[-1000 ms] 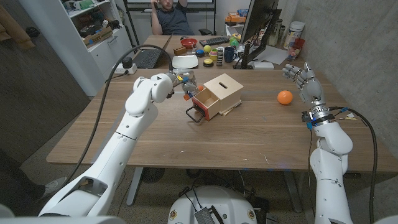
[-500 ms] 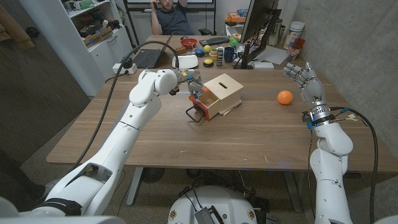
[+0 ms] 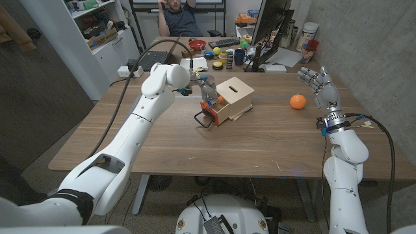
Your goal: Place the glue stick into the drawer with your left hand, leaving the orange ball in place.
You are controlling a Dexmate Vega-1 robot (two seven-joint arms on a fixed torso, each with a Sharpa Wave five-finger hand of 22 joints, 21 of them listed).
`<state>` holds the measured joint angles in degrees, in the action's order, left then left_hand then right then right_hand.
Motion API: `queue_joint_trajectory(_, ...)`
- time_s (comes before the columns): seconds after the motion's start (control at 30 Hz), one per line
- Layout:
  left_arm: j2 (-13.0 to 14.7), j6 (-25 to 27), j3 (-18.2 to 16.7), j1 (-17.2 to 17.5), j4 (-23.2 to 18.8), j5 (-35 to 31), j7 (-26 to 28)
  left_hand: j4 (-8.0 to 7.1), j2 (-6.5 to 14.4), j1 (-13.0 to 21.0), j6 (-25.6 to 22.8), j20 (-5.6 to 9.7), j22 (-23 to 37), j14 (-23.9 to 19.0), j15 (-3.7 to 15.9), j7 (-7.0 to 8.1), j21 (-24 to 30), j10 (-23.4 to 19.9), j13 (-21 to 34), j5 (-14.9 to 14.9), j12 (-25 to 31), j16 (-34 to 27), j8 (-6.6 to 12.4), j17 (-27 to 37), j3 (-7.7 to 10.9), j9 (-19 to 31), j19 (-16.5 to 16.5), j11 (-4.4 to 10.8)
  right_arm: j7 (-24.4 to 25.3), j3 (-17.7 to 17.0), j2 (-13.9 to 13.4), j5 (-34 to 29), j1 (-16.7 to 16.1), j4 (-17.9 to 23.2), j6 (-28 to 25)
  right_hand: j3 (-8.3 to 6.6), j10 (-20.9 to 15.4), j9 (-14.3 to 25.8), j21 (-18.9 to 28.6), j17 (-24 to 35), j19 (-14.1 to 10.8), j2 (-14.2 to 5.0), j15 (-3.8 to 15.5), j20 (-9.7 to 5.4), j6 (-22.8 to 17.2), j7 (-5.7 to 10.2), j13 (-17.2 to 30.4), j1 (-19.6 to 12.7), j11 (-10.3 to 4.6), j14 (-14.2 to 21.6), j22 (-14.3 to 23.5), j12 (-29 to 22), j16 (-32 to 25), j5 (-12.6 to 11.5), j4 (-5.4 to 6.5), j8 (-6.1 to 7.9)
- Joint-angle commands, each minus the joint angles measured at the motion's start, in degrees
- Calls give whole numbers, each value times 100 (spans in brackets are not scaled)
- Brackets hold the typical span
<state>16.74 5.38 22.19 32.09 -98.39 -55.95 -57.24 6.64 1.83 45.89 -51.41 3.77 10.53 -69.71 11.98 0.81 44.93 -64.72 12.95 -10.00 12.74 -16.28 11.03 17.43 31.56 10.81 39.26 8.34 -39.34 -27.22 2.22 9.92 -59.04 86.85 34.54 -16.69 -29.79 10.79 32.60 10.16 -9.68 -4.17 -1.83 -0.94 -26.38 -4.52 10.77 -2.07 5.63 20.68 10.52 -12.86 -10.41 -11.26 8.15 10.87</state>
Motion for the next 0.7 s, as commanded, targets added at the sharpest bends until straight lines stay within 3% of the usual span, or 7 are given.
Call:
queue_joint_trajectory(0.03,-39,477,257,-436,329,9,-763,-89,83,19,-538,357,12,82,66,-250,37,-177,13,-47,-13,10,37,28,37,18,-11,209,-20,-12,-3,44,45,-109,99,22,-3,8,-24,16,-13,23,2,-13,9,16,27,27,0,51,15,3,-39,-53,-5,7)
queue_joint_trajectory(0.3,-87,828,427,-616,576,-292,-741,-131,58,-47,-552,343,9,84,63,-286,55,-182,-11,-47,-27,23,41,31,8,16,10,196,-27,-23,3,83,27,-133,150,31,7,9,-34,15,-16,27,14,-17,19,17,27,28,-13,58,15,7,-40,-54,-5,7)
queue_joint_trajectory(0.5,-123,987,530,-624,589,-606,-439,-169,47,-101,-510,325,6,103,69,-288,63,-159,-36,-53,-50,47,23,28,-6,14,2,182,-41,-33,3,113,-10,-100,262,36,7,9,-47,15,-1,30,13,-17,20,18,27,26,-18,51,15,7,-36,-55,-7,9)
queue_joint_trajectory(0.7,-352,1288,589,-967,1138,-668,-662,-194,62,-125,-482,318,4,97,66,-302,72,-149,-47,-57,-61,51,12,30,-6,14,11,185,-58,-19,19,181,-24,-127,397,41,4,9,-57,14,9,33,17,-23,14,20,27,25,-14,54,14,6,-37,-56,-9,14)
